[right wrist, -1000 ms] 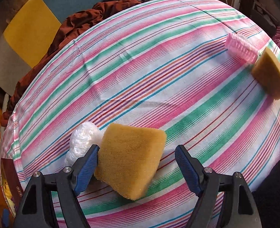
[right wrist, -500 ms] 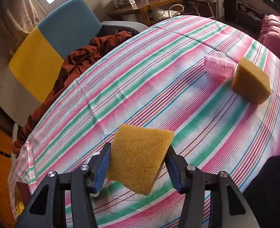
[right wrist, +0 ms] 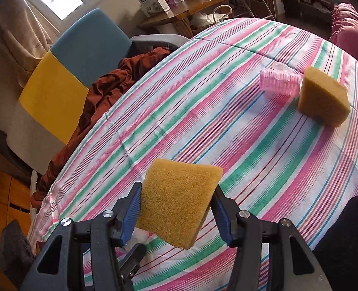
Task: Organize objects
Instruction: 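Grasp the plastic-wrapped white bundle with the left tool, then carry the plastic bundle with the left tool while the right tool carries the sponge to the tray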
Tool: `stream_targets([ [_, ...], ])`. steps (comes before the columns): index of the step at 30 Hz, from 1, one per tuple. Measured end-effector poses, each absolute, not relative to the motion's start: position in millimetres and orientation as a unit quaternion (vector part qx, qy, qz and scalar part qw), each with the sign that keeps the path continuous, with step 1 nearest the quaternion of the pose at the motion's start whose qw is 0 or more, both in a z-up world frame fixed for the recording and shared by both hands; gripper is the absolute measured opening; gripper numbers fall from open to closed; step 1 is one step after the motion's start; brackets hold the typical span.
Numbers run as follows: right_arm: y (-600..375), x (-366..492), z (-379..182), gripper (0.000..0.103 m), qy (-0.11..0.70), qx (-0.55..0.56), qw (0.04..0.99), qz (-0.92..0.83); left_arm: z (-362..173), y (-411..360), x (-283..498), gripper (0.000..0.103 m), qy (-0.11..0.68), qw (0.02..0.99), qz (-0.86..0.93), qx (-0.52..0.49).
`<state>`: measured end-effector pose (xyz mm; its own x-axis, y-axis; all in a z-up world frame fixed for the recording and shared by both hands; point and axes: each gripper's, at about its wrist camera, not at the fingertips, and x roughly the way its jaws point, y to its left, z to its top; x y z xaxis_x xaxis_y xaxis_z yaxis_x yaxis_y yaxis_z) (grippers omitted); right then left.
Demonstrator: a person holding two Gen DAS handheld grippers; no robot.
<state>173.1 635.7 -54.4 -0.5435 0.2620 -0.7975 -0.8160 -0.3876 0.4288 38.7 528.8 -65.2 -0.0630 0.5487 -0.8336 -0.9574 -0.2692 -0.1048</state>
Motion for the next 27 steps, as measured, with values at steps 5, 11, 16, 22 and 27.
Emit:
stream_targets([
  [5,633.9,162.5,-58.4,0.055,0.418,-0.343,0.337,0.771,-85.4,537.5,35.2,0.036,0.258,0.543,0.685,-0.412],
  [11,617.7,130.7,-71.1,0.055,0.395,-0.402,0.268,0.781,-82.9,484.4,20.2,0.035,0.204,0.514,0.713,-0.432],
  [16,586.4,97.0,-77.8,0.055,0.356,-0.454,0.170,0.799,-79.4,413.0,12.1,0.039,0.167,0.430,0.773,-0.436],
  [22,546.9,71.1,-81.6,0.055,0.294,-0.501,0.091,0.809,-80.7,354.5,20.3,0.037,0.136,0.400,0.804,-0.419],
  [27,548.2,69.9,-95.4,0.055,0.284,-0.531,0.112,0.791,-87.1,350.6,32.4,0.036,0.155,0.409,0.816,-0.378],
])
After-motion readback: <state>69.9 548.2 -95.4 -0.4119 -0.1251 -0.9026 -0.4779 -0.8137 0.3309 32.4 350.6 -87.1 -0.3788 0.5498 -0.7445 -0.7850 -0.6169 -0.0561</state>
